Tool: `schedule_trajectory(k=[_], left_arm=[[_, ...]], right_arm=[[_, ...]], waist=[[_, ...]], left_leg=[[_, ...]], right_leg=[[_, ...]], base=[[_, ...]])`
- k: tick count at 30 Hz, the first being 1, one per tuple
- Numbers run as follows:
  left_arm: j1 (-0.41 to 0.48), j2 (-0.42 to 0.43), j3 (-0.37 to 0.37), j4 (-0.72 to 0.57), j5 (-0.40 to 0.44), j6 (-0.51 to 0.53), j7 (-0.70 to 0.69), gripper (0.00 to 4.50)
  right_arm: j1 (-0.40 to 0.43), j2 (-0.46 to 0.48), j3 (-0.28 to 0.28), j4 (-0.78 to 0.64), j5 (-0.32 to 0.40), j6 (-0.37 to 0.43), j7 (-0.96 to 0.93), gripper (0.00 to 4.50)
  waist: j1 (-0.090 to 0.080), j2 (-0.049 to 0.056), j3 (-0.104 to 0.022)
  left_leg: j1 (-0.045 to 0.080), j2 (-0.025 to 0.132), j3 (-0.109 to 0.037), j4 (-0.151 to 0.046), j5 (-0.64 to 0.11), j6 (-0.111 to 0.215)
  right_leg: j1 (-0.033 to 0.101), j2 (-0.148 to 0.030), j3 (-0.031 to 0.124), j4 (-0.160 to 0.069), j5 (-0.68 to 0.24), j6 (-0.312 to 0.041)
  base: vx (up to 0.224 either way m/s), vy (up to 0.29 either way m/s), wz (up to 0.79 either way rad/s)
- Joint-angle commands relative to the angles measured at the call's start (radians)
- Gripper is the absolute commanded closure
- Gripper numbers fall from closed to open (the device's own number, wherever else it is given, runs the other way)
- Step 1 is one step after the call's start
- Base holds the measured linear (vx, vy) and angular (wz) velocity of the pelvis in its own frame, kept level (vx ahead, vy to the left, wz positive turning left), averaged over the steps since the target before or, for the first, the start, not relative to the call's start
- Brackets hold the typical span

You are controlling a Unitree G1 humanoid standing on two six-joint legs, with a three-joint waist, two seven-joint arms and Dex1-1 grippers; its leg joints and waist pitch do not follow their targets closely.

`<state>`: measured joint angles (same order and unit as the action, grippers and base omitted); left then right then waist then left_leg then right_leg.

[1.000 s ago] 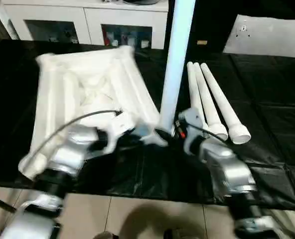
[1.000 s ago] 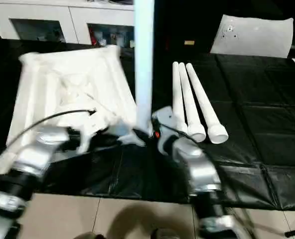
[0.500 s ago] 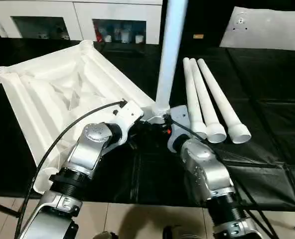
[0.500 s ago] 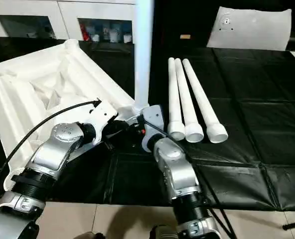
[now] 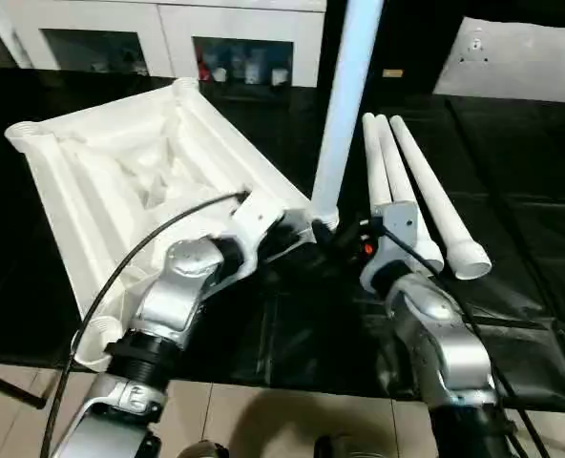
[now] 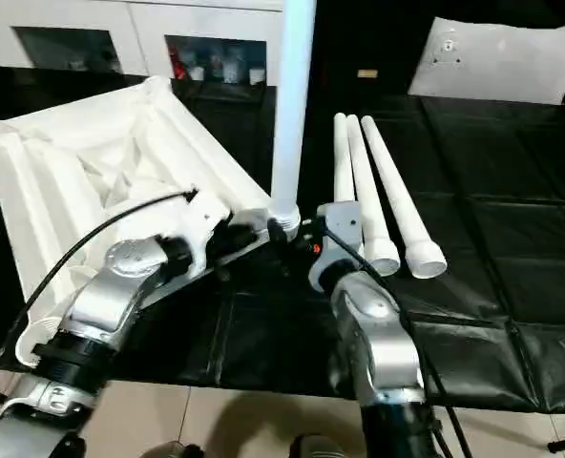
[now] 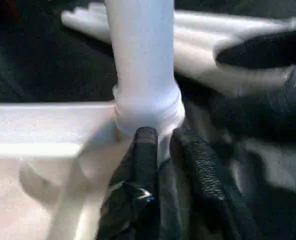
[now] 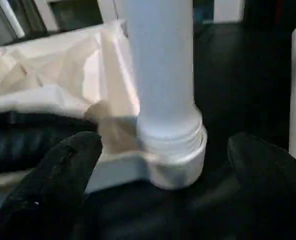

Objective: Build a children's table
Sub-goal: Rotate leg to tighten

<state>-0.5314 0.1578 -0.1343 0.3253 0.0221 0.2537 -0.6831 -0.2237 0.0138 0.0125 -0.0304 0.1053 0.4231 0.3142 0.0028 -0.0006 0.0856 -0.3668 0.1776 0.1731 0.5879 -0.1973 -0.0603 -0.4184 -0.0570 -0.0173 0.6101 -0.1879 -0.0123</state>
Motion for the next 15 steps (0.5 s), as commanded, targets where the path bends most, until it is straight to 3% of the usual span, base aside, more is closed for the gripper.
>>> schedule_trajectory(k=[1,4,8,11,13,14,15], left_arm=[[-0.017,0.014,0.038,-0.023,-0.029,0.013,0.007,3.55],[-0.025,0.038,0.076,-0.032,-0.049,0.035,0.012,3.55],[-0.042,0.180,0.126,-0.018,0.025,0.068,0.086,3.55],[-0.037,0.281,0.182,-0.029,0.066,0.119,0.131,3.92],[-0.033,0.305,0.194,-0.033,0.075,0.132,0.137,3.96],[-0.017,0.366,0.203,-0.042,0.110,0.148,0.143,4.23],[-0.005,0.404,0.205,-0.044,0.133,0.154,0.150,4.34]], right_arm=[[0.020,-0.023,0.017,-0.039,-0.012,0.047,0.005,0.00],[0.034,-0.038,0.038,-0.065,-0.001,0.076,0.016,0.00],[0.034,-0.058,0.124,-0.096,0.006,0.135,0.076,0.00],[0.023,-0.050,0.161,-0.075,-0.002,0.166,0.083,0.00],[0.019,-0.049,0.170,-0.067,-0.006,0.171,0.082,0.00],[0.009,-0.044,0.185,-0.046,-0.012,0.180,0.076,0.00],[0.002,-0.037,0.189,-0.030,-0.012,0.192,0.070,0.00]], waist=[[0.004,-0.002,-0.076],[0.004,-0.001,-0.075],[-0.003,0.007,-0.079],[-0.004,0.013,-0.080],[-0.002,0.018,-0.081],[0.002,0.014,-0.083],[0.004,0.017,-0.083]], left_leg=[[0.001,0.034,-0.008,-0.060,-0.109,0.054],[0.003,0.035,-0.007,-0.059,-0.110,0.044],[0.001,0.033,-0.013,-0.059,-0.117,0.029],[0.007,0.033,-0.012,-0.058,-0.122,0.009],[0.013,0.036,-0.011,-0.057,-0.111,0.001],[0.012,0.037,-0.012,-0.058,-0.101,-0.001],[0.012,0.036,-0.012,-0.058,-0.095,0.000]], right_leg=[[0.073,-0.061,0.038,-0.066,-0.069,-0.245],[0.068,-0.059,0.039,-0.068,-0.098,-0.227],[0.068,-0.057,0.036,-0.064,-0.097,-0.208],[0.064,-0.054,0.037,-0.062,-0.100,-0.216],[0.059,-0.054,0.037,-0.058,-0.061,-0.229],[0.062,-0.054,0.036,-0.053,-0.035,-0.236],[0.060,-0.054,0.036,-0.051,-0.026,-0.236]], base=[[0.000,0.000,0.00],[0.000,0.000,0.00],[0.000,0.000,0.00],[0.000,0.000,0.00],[0.000,0.000,0.00],[0.000,0.000,0.00],[0.000,0.000,0.00]])
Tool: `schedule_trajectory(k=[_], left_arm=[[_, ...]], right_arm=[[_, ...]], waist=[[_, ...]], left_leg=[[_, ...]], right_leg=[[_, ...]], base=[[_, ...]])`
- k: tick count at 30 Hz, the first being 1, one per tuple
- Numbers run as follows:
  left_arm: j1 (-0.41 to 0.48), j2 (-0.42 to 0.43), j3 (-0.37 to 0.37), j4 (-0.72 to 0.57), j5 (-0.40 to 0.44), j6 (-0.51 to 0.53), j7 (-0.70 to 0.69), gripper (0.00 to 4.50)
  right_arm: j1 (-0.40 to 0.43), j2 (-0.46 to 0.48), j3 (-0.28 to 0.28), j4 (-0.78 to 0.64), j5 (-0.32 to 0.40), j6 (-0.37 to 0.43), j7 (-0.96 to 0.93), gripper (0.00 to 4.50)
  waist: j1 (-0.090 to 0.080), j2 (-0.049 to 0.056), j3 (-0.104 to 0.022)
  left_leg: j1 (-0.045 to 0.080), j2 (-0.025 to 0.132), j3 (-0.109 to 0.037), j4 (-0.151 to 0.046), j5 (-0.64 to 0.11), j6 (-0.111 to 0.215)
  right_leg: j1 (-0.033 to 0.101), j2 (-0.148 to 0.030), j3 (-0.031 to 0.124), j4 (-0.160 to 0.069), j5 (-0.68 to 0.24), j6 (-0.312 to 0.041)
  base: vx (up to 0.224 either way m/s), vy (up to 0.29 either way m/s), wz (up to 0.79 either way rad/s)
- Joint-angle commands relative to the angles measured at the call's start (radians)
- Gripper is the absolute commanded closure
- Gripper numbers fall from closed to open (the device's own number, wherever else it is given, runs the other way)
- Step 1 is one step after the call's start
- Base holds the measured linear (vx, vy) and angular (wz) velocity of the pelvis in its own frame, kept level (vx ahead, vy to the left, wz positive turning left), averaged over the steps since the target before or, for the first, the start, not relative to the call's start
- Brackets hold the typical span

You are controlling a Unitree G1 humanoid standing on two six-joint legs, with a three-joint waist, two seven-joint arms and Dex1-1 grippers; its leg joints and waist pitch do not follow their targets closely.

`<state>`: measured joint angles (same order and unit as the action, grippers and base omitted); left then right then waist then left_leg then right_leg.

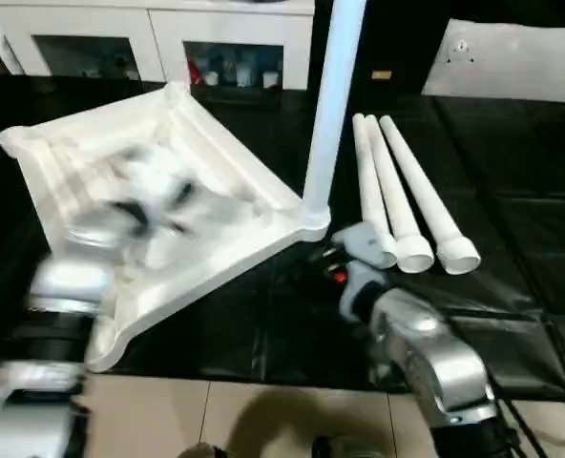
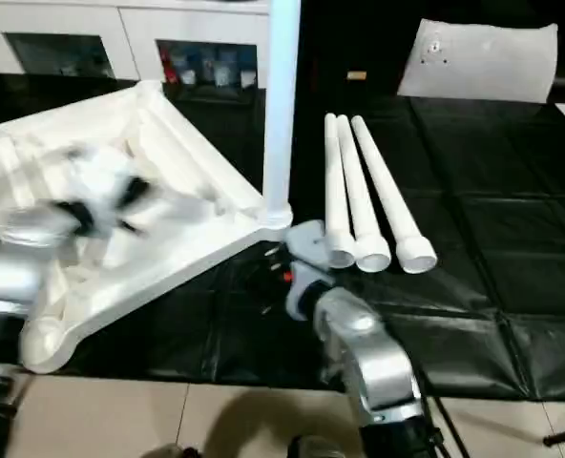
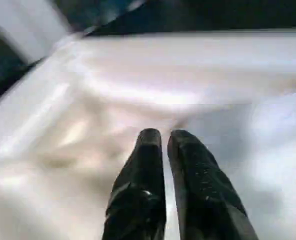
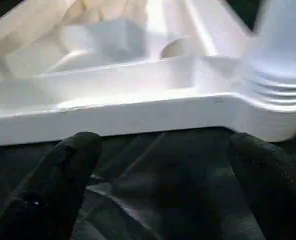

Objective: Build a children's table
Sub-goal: Rotate leg to tighten, then rotate table base

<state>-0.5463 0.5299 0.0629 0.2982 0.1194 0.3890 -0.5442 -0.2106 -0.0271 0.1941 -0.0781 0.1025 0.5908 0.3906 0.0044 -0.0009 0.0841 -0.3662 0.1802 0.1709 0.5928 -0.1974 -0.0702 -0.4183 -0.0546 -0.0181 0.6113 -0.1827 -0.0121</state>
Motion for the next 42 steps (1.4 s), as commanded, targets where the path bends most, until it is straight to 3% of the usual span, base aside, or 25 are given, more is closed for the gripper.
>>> schedule_trajectory(k=[1,6,8,10,18,20,21,26,28,30,34,35,37,42], left_arm=[[0.025,0.072,0.012,-0.016,0.054,0.030,0.015,4.39],[0.056,0.149,0.005,0.036,0.076,0.034,0.038,4.48],[0.092,0.175,-0.018,0.079,0.115,0.043,0.041,4.48],[0.100,0.178,-0.024,0.083,0.116,0.050,0.041,4.48],[0.146,0.198,-0.081,0.058,0.122,0.121,-0.024,4.48],[0.161,0.191,-0.089,0.012,0.080,0.157,-0.093,4.48],[0.172,0.186,-0.101,-0.030,0.047,0.173,-0.145,4.48],[0.207,0.195,-0.154,-0.139,-0.031,0.209,-0.287,4.48],[0.248,0.211,-0.214,-0.252,-0.107,0.237,-0.415,4.48],[0.264,0.213,-0.236,-0.301,-0.136,0.252,-0.455,4.48],[0.283,0.207,-0.258,-0.365,-0.171,0.285,-0.499,4.48],[0.299,0.182,-0.295,-0.444,-0.220,0.328,-0.540,4.48],[0.299,0.182,-0.295,-0.444,-0.220,0.328,-0.540,4.48],[0.251,0.063,-0.304,-0.434,-0.261,0.322,-0.506,4.48]], right_arm=[[-0.026,0.013,0.011,0.050,-0.020,0.028,-0.020,0.00],[-0.071,0.033,0.008,0.136,-0.036,0.051,-0.066,0.00],[-0.110,0.047,0.006,0.192,-0.038,0.063,-0.083,0.00],[-0.120,0.048,0.006,0.209,-0.041,0.067,-0.089,0.00],[-0.190,0.073,-0.022,0.338,-0.036,0.007,-0.108,0.00],[-0.214,0.082,-0.031,0.378,-0.029,-0.010,-0.110,0.00],[-0.230,0.086,-0.036,0.406,-0.027,-0.027,-0.114,0.00],[-0.262,0.092,-0.038,0.464,-0.029,-0.052,-0.110,0.00],[-0.293,0.100,-0.038,0.516,-0.033,-0.075,-0.106,0.00],[-0.307,0.103,-0.038,0.540,-0.033,-0.087,-0.104,0.00],[-0.324,0.109,-0.041,0.574,-0.033,-0.104,-0.100,0.00],[-0.344,0.116,-0.041,0.603,-0.033,-0.122,-0.093,0.00],[-0.344,0.116,-0.041,0.603,-0.033,-0.122,-0.093,0.00],[-0.373,0.124,-0.039,0.649,-0.035,-0.155,-0.077,0.00]], waist=[[0.002,0.018,-0.080],[0.008,0.021,-0.080],[0.010,0.022,-0.083],[0.010,0.023,-0.083],[0.014,0.027,-0.085],[0.013,0.028,-0.084],[0.013,0.021,-0.086],[0.013,0.021,-0.086],[0.014,0.024,-0.085],[0.013,0.023,-0.081],[0.013,0.021,-0.082],[0.008,0.014,-0.083],[-0.002,0.016,-0.081],[-0.016,0.006,-0.086]], left_leg=[[0.010,0.032,-0.010,-0.063,-0.099,0.007],[0.018,0.032,-0.008,-0.065,-0.138,-0.027],[0.013,0.031,-0.011,-0.067,-0.134,-0.034],[0.016,0.031,-0.010,-0.066,-0.137,-0.040],[0.017,0.031,-0.012,-0.066,-0.178,-0.052],[0.017,0.033,-0.012,-0.066,-0.183,-0.055],[0.015,0.034,-0.012,-0.065,-0.174,-0.053],[0.014,0.032,-0.008,-0.064,-0.147,-0.039],[0.016,0.034,-0.009,-0.065,-0.165,-0.042],[0.018,0.033,-0.005,-0.066,-0.192,-0.044],[0.016,0.030,-0.008,-0.067,-0.198,-0.051],[0.014,0.031,-0.008,-0.067,-0.194,-0.051],[0.012,0.031,-0.008,-0.067,-0.195,-0.048],[0.010,0.027,-0.006,-0.060,-0.172,-0.030]], right_leg=[[0.061,-0.056,0.036,-0.052,-0.030,-0.235],[0.053,-0.057,0.037,-0.055,-0.079,-0.227],[0.058,-0.059,0.037,-0.049,-0.062,-0.222],[0.055,-0.060,0.037,-0.050,-0.060,-0.219],[0.054,-0.062,0.037,-0.052,-0.092,-0.224],[0.053,-0.065,0.038,-0.053,-0.101,-0.232],[0.055,-0.067,0.039,-0.050,-0.099,-0.239],[0.055,-0.062,0.037,-0.048,-0.067,-0.246],[0.052,-0.065,0.038,-0.050,-0.092,-0.249],[0.049,-0.058,0.037,-0.052,-0.121,-0.245],[0.055,-0.060,0.037,-0.053,-0.151,-0.223],[0.055,-0.060,0.037,-0.053,-0.151,-0.224],[0.055,-0.060,0.037,-0.053,-0.158,-0.229],[0.060,-0.057,0.038,-0.055,-0.141,-0.234]], base=[[0.000,0.000,0.00],[0.000,0.000,0.00],[0.000,0.000,0.00],[0.000,0.000,0.00],[0.000,0.000,0.00],[0.000,0.000,0.00],[0.000,0.000,0.00],[0.000,0.000,0.00],[0.000,0.000,0.00],[0.000,0.000,0.00],[0.000,0.000,0.00],[0.000,0.000,0.00],[0.000,0.000,0.00],[0.000,0.000,0.00]])
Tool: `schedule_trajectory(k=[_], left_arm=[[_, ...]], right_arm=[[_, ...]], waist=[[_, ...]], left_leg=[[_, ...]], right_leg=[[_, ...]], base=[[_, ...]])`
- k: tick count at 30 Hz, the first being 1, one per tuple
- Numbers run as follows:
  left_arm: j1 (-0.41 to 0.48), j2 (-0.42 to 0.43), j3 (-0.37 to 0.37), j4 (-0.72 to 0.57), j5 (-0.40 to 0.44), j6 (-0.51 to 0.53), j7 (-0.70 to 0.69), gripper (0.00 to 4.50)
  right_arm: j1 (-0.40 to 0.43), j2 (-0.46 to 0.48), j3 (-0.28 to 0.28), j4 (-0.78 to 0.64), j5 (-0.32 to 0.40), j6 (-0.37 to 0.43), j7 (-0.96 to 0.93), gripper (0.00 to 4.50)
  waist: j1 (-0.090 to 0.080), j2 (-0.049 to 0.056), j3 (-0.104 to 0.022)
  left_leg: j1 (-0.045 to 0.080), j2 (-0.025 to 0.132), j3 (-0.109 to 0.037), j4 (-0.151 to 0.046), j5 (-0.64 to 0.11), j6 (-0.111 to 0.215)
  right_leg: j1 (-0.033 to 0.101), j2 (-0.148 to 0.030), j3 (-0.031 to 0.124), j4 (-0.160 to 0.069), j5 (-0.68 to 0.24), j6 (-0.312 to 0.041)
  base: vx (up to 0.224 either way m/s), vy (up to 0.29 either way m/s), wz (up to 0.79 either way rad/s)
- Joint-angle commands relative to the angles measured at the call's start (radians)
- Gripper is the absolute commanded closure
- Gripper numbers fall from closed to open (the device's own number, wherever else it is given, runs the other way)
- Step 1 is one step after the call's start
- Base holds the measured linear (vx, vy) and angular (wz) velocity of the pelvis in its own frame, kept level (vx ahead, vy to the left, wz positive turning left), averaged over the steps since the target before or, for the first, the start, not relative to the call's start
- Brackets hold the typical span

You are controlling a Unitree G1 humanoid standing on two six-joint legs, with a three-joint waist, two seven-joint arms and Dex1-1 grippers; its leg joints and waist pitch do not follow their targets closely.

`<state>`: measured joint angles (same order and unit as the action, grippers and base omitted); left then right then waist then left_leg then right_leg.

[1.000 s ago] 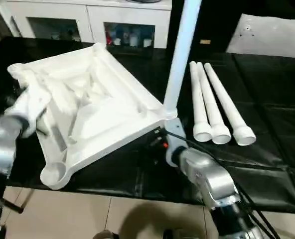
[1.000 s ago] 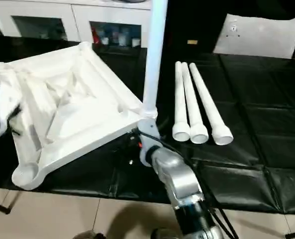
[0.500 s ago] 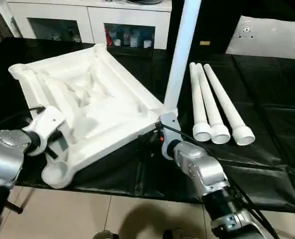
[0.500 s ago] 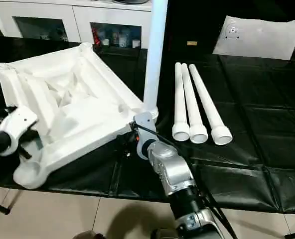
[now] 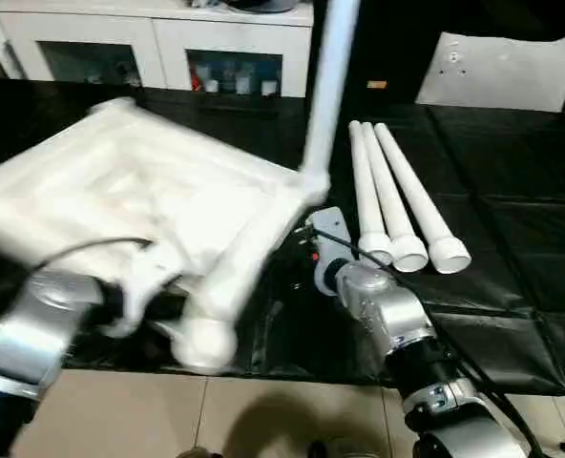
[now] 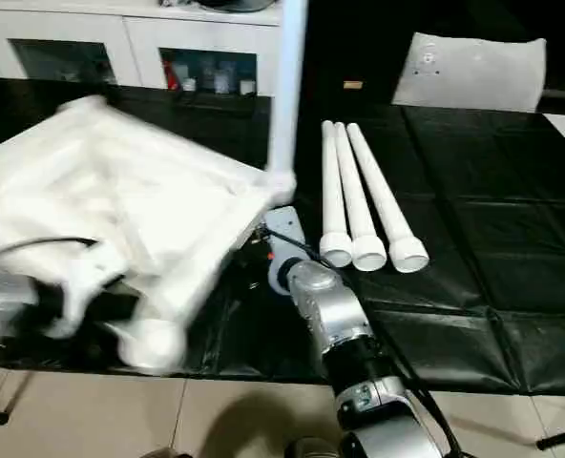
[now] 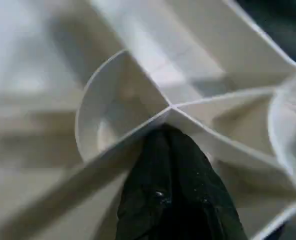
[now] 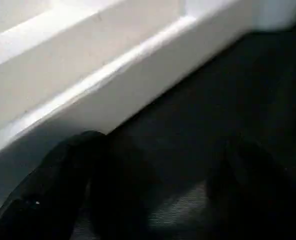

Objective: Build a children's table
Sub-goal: Rotate table base

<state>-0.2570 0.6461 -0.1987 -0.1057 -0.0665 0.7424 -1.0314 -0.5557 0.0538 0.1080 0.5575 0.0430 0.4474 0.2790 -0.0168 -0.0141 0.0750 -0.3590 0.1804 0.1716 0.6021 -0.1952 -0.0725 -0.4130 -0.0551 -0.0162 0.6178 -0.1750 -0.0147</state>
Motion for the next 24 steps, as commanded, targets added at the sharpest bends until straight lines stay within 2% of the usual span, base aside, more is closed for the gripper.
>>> schedule_trajectory(k=[1,4,6,8,10,11,12,13,15,16,19,20,21,22,24], left_arm=[[-0.049,-0.071,-0.037,-0.019,-0.080,-0.031,-0.010,4.48],[-0.095,-0.123,-0.026,0.052,-0.057,-0.073,0.043,4.48],[-0.128,-0.147,-0.022,0.112,-0.025,-0.111,0.089,4.48],[-0.165,-0.167,-0.018,0.182,0.014,-0.153,0.147,4.48],[-0.184,-0.170,-0.020,0.221,0.038,-0.182,0.176,4.48],[-0.184,-0.170,-0.020,0.221,0.038,-0.182,0.176,4.48],[-0.230,-0.179,-0.013,0.326,0.083,-0.280,0.245,4.48],[-0.249,-0.179,-0.011,0.378,0.103,-0.338,0.274,4.48],[-0.260,-0.178,-0.009,0.410,0.115,-0.374,0.290,4.48],[-0.267,-0.179,-0.003,0.434,0.117,-0.410,0.298,4.48],[-0.274,-0.183,0.005,0.456,0.111,-0.440,0.304,4.48],[-0.285,-0.188,0.025,0.484,0.092,-0.511,0.294,4.48],[-0.290,-0.192,0.032,0.494,0.086,-0.535,0.293,4.48],[-0.291,-0.192,0.034,0.497,0.085,-0.542,0.293,4.48],[-0.293,-0.215,0.079,0.480,0.036,-0.556,0.289,4.48]], right_arm=[[-0.031,0.045,0.047,0.018,0.024,-0.015,0.036,0.00],[-0.041,0.050,0.044,0.028,0.024,-0.024,0.031,0.00],[-0.048,0.053,0.040,0.032,0.025,-0.029,0.025,0.00],[-0.053,0.054,0.030,0.039,0.022,-0.038,0.022,0.00],[-0.056,0.054,0.025,0.043,0.020,-0.041,0.023,0.00],[-0.056,0.054,0.025,0.043,0.020,-0.041,0.023,0.00],[-0.052,0.047,0.022,0.030,0.012,-0.043,0.023,0.00],[-0.047,0.040,0.020,0.008,0.007,-0.043,0.017,0.00],[-0.044,0.036,0.018,-0.007,0.003,-0.044,0.013,0.00],[-0.044,0.030,0.015,-0.026,0.001,-0.045,0.006,0.00],[-0.047,0.024,0.007,-0.041,-0.001,-0.049,-0.009,0.00],[-0.068,0.008,-0.020,-0.072,-0.010,-0.043,-0.063,0.00],[-0.077,0.000,-0.021,-0.079,-0.024,-0.038,-0.083,0.00],[-0.080,-0.003,-0.022,-0.081,-0.028,-0.037,-0.089,0.00],[-0.126,-0.032,-0.033,-0.089,-0.088,0.049,-0.177,0.00]], waist=[[0.005,0.020,-0.078],[0.001,0.024,-0.079],[0.002,0.022,-0.081],[0.001,0.020,-0.081],[0.003,0.018,-0.082],[0.003,0.019,-0.082],[0.003,0.018,-0.082],[0.003,0.017,-0.084],[0.006,0.019,-0.085],[0.005,0.015,-0.084],[0.006,0.017,-0.088],[0.010,0.016,-0.086],[0.012,0.018,-0.091],[0.013,0.018,-0.089],[0.015,0.021,-0.091]], left_leg=[[0.004,0.026,-0.006,-0.069,-0.172,-0.026],[0.000,0.024,-0.007,-0.066,-0.161,-0.018],[0.003,0.022,-0.006,-0.065,-0.167,-0.013],[0.001,0.024,-0.008,-0.065,-0.171,-0.011],[0.003,0.025,-0.008,-0.065,-0.169,-0.009],[0.000,0.026,-0.009,-0.065,-0.161,-0.011],[0.003,0.024,-0.008,-0.065,-0.158,-0.005],[0.006,0.024,-0.005,-0.063,-0.159,-0.004],[0.004,0.026,-0.008,-0.065,-0.150,-0.006],[0.000,0.026,-0.009,-0.065,-0.147,-0.005],[0.002,0.028,-0.007,-0.063,-0.128,-0.005],[0.002,0.027,-0.007,-0.063,-0.116,-0.001],[0.003,0.027,-0.006,-0.061,-0.095,-0.001],[0.002,0.027,-0.006,-0.062,-0.087,-0.002],[0.005,0.027,-0.004,-0.060,-0.073,-0.008]], right_leg=[[0.055,-0.057,0.036,-0.062,-0.148,-0.233],[0.058,-0.055,0.035,-0.061,-0.130,-0.237],[0.057,-0.053,0.034,-0.064,-0.134,-0.239],[0.060,-0.055,0.035,-0.063,-0.147,-0.231],[0.058,-0.055,0.035,-0.065,-0.155,-0.227],[0.061,-0.056,0.035,-0.062,-0.143,-0.228],[0.056,-0.053,0.034,-0.068,-0.144,-0.225],[0.056,-0.052,0.035,-0.066,-0.137,-0.227],[0.060,-0.055,0.035,-0.062,-0.119,-0.224],[0.063,-0.054,0.034,-0.061,-0.110,-0.224],[0.062,-0.058,0.035,-0.057,-0.077,-0.241],[0.062,-0.056,0.034,-0.058,-0.069,-0.241],[0.063,-0.056,0.035,-0.052,-0.037,-0.242],[0.061,-0.055,0.034,-0.052,-0.031,-0.241],[0.061,-0.053,0.033,-0.048,-0.005,-0.247]], base=[[0.000,0.000,0.00],[0.000,0.000,0.00],[0.000,0.000,0.00],[0.000,0.000,0.00],[0.000,0.000,0.00],[0.000,0.000,0.00],[0.000,0.000,0.00],[0.000,0.000,0.00],[0.000,0.000,0.00],[0.000,0.000,0.00],[0.000,0.000,0.00],[0.000,0.000,0.00],[0.000,0.000,0.00],[0.000,0.000,0.00],[0.000,0.000,0.00]])
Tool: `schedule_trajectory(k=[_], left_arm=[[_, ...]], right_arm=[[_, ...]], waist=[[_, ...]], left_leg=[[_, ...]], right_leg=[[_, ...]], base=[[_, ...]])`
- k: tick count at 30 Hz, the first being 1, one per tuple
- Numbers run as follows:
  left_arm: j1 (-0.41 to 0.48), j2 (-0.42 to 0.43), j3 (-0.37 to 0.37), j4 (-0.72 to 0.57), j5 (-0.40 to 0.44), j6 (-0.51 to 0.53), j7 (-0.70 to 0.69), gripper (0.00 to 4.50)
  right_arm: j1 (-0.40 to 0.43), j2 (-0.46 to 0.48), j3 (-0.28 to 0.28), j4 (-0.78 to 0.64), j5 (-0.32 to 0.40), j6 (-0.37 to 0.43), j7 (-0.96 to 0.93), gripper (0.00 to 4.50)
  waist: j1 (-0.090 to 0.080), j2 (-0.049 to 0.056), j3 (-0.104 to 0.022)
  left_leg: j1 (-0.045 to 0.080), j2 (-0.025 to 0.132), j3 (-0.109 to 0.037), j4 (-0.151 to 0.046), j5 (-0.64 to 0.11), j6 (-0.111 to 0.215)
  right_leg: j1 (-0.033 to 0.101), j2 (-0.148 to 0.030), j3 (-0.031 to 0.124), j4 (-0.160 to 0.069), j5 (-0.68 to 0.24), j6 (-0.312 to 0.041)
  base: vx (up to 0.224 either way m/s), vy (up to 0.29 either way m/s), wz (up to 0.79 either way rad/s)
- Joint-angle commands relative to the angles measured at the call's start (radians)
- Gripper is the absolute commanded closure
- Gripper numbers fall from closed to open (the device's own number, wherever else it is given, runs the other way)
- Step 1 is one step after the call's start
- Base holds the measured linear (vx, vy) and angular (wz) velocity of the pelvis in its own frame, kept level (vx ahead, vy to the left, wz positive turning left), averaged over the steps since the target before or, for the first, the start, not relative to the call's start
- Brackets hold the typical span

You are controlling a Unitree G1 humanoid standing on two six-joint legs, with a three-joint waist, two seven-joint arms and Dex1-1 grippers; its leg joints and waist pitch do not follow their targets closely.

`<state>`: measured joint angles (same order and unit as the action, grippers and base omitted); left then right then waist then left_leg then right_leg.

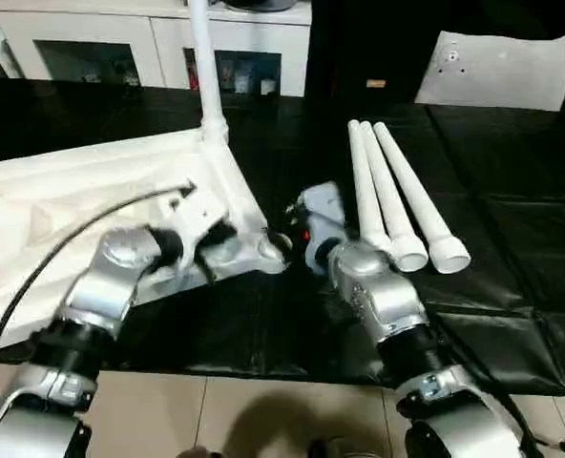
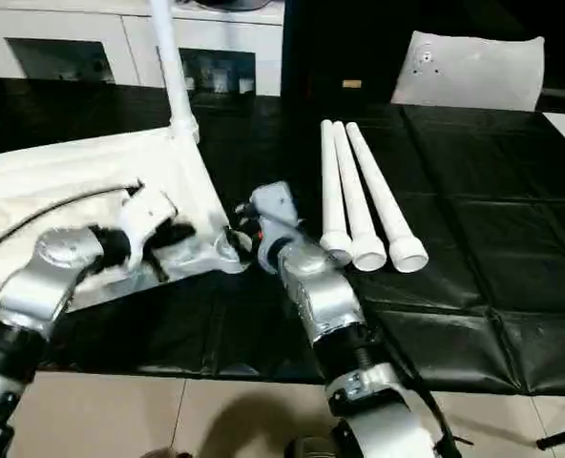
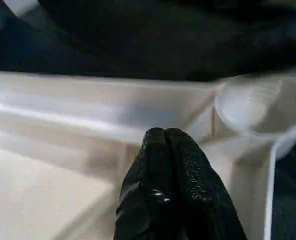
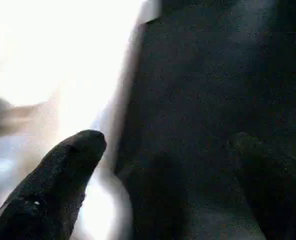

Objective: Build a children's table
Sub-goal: Rotate table base, then pick table leg

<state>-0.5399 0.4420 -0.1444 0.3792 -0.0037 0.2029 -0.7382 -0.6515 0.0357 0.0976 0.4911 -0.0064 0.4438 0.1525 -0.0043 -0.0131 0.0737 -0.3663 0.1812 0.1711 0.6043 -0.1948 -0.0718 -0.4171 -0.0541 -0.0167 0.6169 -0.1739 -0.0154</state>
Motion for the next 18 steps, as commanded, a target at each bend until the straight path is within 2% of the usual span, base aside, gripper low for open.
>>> schedule_trajectory(k=[1,2,3,4,5,8,10,11,12,13,14,16,18], left_arm=[[-0.007,-0.016,0.036,-0.016,-0.042,-0.013,-0.008,4.48],[0.008,-0.019,0.053,-0.055,-0.083,0.009,-0.041,4.29],[0.015,-0.019,0.056,-0.071,-0.090,0.019,-0.041,4.16],[0.034,-0.018,0.063,-0.112,-0.103,0.040,-0.032,4.16],[0.047,-0.018,0.068,-0.140,-0.114,0.062,-0.029,4.16],[0.088,-0.011,0.069,-0.226,-0.133,0.115,-0.032,3.98],[0.136,-0.006,0.069,-0.339,-0.171,0.184,-0.048,3.72],[0.149,-0.002,0.066,-0.370,-0.178,0.199,-0.053,3.68],[0.168,0.008,0.059,-0.421,-0.192,0.224,-0.065,3.61],[0.168,0.008,0.059,-0.421,-0.192,0.224,-0.065,3.61],[0.185,0.018,0.056,-0.474,-0.202,0.259,-0.065,3.36],[0.195,0.023,0.055,-0.516,-0.214,0.293,-0.060,3.25],[0.203,0.027,0.054,-0.553,-0.227,0.324,-0.056,3.16]], right_arm=[[-0.044,-0.022,-0.023,-0.021,-0.054,0.079,-0.069,0.00],[-0.079,-0.040,-0.029,-0.010,-0.065,0.143,-0.083,0.00],[-0.092,-0.043,-0.043,0.001,-0.046,0.158,-0.071,0.00],[-0.126,-0.050,-0.088,0.032,0.024,0.189,-0.029,0.00],[-0.141,-0.056,-0.104,0.049,0.037,0.178,-0.033,0.00],[-0.195,-0.090,-0.113,0.135,0.029,0.141,-0.060,0.00],[-0.268,-0.114,-0.144,0.267,0.039,0.122,-0.074,0.00],[-0.287,-0.120,-0.152,0.300,0.041,0.121,-0.075,0.00],[-0.317,-0.129,-0.168,0.351,0.039,0.117,-0.088,0.00],[-0.317,-0.129,-0.168,0.351,0.039,0.117,-0.088,0.00],[-0.351,-0.142,-0.180,0.412,0.032,0.118,-0.095,0.00],[-0.375,-0.152,-0.186,0.462,0.033,0.110,-0.096,0.00],[-0.397,-0.162,-0.185,0.516,0.034,0.096,-0.092,0.00]], waist=[[0.003,0.019,-0.088],[0.006,0.018,-0.088],[0.009,0.018,-0.088],[0.008,0.026,-0.086],[0.010,0.025,-0.089],[0.010,0.025,-0.084],[0.008,0.018,-0.081],[0.007,0.021,-0.081],[0.007,0.017,-0.079],[0.007,0.018,-0.078],[0.007,0.018,-0.077],[0.007,0.014,-0.073],[0.006,0.015,-0.072]], left_leg=[[0.012,0.023,-0.003,-0.062,-0.065,-0.017],[0.012,0.023,-0.002,-0.061,-0.076,-0.021],[0.012,0.023,-0.001,-0.062,-0.084,-0.022],[0.013,0.025,-0.001,-0.062,-0.110,-0.027],[0.014,0.029,-0.002,-0.062,-0.121,-0.024],[0.011,0.026,0.000,-0.061,-0.123,-0.030],[0.011,0.026,0.001,-0.062,-0.133,-0.029],[0.011,0.028,-0.001,-0.061,-0.145,-0.031],[0.011,0.028,0.001,-0.061,-0.148,-0.029],[0.010,0.026,0.001,-0.060,-0.148,-0.027],[0.010,0.028,0.002,-0.060,-0.154,-0.026],[0.009,0.025,0.002,-0.061,-0.157,-0.020],[0.009,0.026,0.002,-0.060,-0.164,-0.020]], right_leg=[[0.066,-0.050,0.033,-0.045,0.002,-0.250],[0.066,-0.052,0.034,-0.045,-0.006,-0.249],[0.066,-0.052,0.034,-0.047,-0.017,-0.246],[0.065,-0.054,0.035,-0.047,-0.025,-0.242],[0.066,-0.057,0.035,-0.044,-0.021,-0.243],[0.063,-0.054,0.033,-0.047,-0.028,-0.249],[0.061,-0.053,0.033,-0.049,-0.048,-0.249],[0.061,-0.055,0.032,-0.047,-0.065,-0.253],[0.058,-0.053,0.032,-0.050,-0.072,-0.250],[0.059,-0.052,0.032,-0.048,-0.077,-0.249],[0.057,-0.053,0.032,-0.047,-0.084,-0.246],[0.056,-0.049,0.031,-0.050,-0.096,-0.238],[0.054,-0.051,0.031,-0.050,-0.114,-0.237]], base=[[0.000,0.000,0.00],[0.000,0.000,0.00],[0.000,0.000,0.00],[0.000,0.000,0.00],[0.000,0.000,0.00],[0.000,0.000,0.00],[0.000,0.000,0.00],[0.000,0.000,0.00],[0.000,0.000,0.00],[0.000,0.000,0.00],[0.000,0.000,0.00],[0.000,0.000,0.00],[0.000,0.000,0.00]])
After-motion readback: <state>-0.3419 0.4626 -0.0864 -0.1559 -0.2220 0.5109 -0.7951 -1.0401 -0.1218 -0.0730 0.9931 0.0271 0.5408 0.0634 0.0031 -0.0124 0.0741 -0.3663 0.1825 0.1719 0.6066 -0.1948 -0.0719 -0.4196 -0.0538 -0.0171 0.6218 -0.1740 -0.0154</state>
